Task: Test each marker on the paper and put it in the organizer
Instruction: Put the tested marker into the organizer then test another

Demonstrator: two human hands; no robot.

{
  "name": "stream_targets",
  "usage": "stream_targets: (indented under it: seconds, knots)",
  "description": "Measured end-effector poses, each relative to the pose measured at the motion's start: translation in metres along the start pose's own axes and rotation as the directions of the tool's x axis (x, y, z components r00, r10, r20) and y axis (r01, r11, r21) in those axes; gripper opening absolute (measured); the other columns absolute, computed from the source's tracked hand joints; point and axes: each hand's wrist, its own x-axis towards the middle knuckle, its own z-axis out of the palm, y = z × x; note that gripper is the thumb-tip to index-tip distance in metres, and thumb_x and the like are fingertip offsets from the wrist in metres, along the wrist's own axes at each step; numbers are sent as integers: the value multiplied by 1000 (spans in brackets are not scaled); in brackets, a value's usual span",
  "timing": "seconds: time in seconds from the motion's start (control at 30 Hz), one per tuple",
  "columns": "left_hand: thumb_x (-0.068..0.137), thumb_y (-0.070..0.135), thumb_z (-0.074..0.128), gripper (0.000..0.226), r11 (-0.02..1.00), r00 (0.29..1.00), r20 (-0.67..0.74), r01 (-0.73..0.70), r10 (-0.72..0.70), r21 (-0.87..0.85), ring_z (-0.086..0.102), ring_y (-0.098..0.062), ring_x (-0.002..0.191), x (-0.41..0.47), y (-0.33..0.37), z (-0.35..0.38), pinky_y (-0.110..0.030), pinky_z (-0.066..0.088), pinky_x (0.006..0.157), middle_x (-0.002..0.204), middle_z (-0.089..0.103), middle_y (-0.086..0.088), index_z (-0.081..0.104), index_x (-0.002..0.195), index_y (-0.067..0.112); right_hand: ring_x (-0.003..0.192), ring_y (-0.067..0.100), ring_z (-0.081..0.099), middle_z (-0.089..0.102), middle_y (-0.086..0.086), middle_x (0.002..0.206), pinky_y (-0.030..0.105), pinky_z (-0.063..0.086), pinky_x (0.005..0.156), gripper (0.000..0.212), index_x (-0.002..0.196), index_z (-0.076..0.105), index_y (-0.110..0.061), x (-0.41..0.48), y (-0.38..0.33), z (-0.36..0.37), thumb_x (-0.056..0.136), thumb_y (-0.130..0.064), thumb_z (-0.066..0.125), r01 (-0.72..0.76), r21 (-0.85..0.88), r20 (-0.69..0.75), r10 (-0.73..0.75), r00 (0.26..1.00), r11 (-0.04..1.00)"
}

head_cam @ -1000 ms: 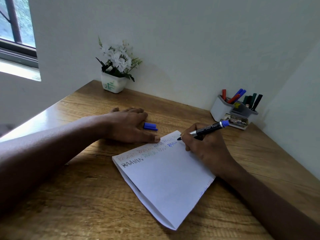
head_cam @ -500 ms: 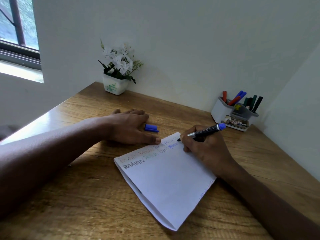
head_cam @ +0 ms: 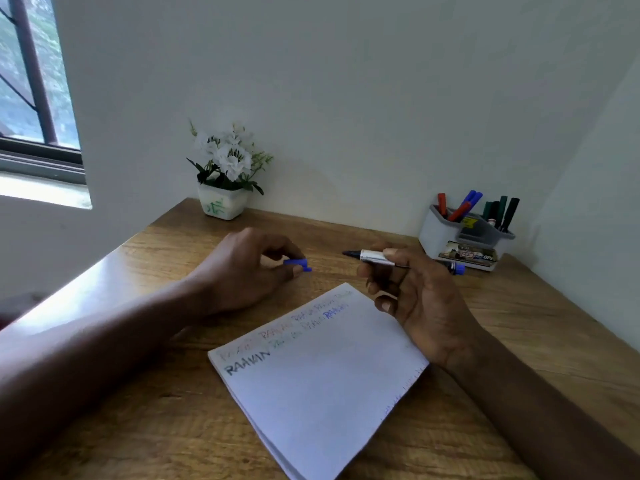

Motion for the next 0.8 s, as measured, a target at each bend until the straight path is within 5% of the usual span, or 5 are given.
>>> stream_targets:
  seconds: [0.13, 0.5, 0.8]
  knots:
    - [89, 32, 74, 18, 952, 997, -19, -78, 76, -297, 70, 0, 98, -2, 3, 1, -32, 56, 89, 102, 76, 18, 75, 108, 35, 65, 12, 61, 76, 8, 84, 22, 43, 51, 24, 82, 83, -20, 0, 1, -1, 71, -36, 70, 21, -21, 1, -21, 1000, 1000]
    - [91, 42, 68, 26, 877, 961, -14, -257, 276, -406, 70, -19, 82, -7, 16, 3, -31, 60, 69, 97, 76, 3, 75, 113, 30, 67, 13, 64, 78, 13, 87, 22, 46, 52, 44, 103, 73, -4, -1, 8, 2, 74, -37, 80, 127, -184, 55, -119, 991, 975]
    - [86, 25, 78, 19, 678, 977, 36, -118, 208, -726, 64, -26, 79, -14, 25, 0, -27, 55, 70, 94, 75, -16, 79, 99, 11, 59, 14, 61, 73, 9, 71, 23, 50, 54, 12, 78, 78, -20, -2, 8, 10, 79, -31, 75, 214, -35, 183, -204, 962, 976]
